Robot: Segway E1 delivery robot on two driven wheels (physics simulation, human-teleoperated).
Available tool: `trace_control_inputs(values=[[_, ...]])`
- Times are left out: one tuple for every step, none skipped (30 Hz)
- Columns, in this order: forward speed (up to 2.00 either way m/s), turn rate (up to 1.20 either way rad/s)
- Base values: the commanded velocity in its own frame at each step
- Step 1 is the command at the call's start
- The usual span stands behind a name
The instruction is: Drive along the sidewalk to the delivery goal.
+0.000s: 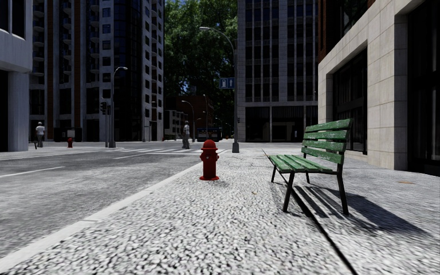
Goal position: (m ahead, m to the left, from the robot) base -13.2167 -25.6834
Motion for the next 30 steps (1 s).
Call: trace_control_inputs(values=[[0.00,0.00],[0.00,0.00],[0.00,0.00],[0.00,0.00],[0.00,0.00],[0.00,0.00],[0.00,0.00],[0.00,0.00],[0.00,0.00],[0.00,0.00],[0.00,0.00],[0.00,0.00],[0.00,0.00],[0.00,0.00],[0.00,0.00],[0.00,0.00],[0.00,0.00],[0.00,0.00],[0.00,0.00],[0.00,0.00],[0.00,0.00],[0.00,0.00],[0.00,0.00],[0.00,0.00],[0.00,0.00],[0.00,0.00],[0.00,0.00],[0.00,0.00],[0.00,0.00],[0.00,0.00]])
